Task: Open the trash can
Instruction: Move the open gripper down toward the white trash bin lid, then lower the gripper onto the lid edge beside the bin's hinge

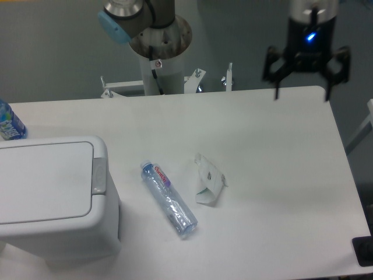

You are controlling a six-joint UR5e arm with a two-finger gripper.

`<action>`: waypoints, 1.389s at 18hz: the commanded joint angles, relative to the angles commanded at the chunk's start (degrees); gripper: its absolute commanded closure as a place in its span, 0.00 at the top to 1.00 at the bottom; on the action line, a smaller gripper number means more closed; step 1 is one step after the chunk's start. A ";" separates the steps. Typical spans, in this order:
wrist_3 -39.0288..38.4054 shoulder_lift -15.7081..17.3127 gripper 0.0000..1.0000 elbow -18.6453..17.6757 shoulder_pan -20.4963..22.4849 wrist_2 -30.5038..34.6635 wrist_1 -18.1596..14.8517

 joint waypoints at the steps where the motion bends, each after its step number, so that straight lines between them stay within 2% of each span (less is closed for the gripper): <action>1: -3.70 -0.53 1.00 -0.09 -1.33 -0.17 1.75; 5: -16.27 -2.11 1.00 -0.09 -5.46 -5.17 6.33; 9: -22.71 -2.11 1.00 -0.17 -8.01 -8.52 6.69; 16: -25.26 -2.64 1.00 -0.88 -13.29 -8.53 6.69; 25: -27.20 -4.49 1.00 -0.88 -16.89 -8.44 6.95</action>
